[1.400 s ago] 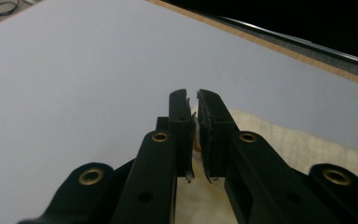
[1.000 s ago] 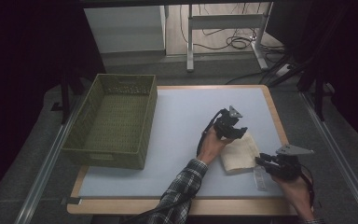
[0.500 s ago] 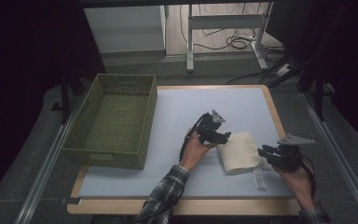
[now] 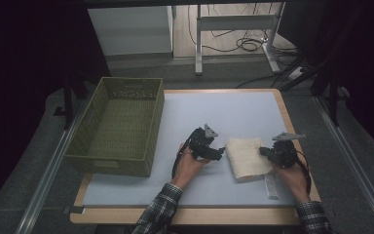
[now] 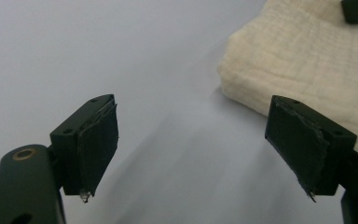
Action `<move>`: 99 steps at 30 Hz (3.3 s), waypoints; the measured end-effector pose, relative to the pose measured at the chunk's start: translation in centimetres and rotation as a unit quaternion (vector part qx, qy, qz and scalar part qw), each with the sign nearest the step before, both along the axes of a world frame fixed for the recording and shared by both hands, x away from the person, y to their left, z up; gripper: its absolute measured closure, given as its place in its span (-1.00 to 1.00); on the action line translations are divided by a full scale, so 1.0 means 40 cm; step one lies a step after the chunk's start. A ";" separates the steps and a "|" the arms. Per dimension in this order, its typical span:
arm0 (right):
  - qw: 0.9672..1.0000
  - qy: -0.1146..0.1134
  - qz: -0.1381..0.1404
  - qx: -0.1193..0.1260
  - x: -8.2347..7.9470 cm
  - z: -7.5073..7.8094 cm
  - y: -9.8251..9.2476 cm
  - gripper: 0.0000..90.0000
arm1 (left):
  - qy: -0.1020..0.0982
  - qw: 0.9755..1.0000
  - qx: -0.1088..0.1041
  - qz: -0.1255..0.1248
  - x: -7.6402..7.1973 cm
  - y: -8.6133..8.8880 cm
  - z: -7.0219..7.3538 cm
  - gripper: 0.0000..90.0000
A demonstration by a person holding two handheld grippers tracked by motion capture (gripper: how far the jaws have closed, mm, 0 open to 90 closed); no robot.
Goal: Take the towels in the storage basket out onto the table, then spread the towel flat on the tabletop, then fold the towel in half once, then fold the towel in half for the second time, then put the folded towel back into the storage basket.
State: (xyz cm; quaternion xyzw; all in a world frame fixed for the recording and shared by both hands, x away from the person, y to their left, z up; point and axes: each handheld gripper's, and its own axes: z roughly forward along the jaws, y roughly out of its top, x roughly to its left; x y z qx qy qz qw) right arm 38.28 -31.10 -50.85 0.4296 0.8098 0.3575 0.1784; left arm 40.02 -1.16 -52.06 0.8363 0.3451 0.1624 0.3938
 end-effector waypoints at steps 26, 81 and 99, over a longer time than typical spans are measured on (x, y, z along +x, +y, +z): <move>1.000 -0.009 -0.018 -0.009 -0.127 0.015 -0.070 0.18 | 0.037 0.999 -0.014 0.015 0.083 -0.106 -0.017 -0.38; 0.995 0.020 0.066 0.077 -0.115 0.077 0.043 0.87 | 0.021 0.999 -0.025 -0.017 0.078 0.002 0.107 0.87; 0.992 0.007 0.102 0.078 -0.084 0.116 0.143 0.87 | 0.001 1.000 -0.019 0.018 0.078 0.096 0.162 0.86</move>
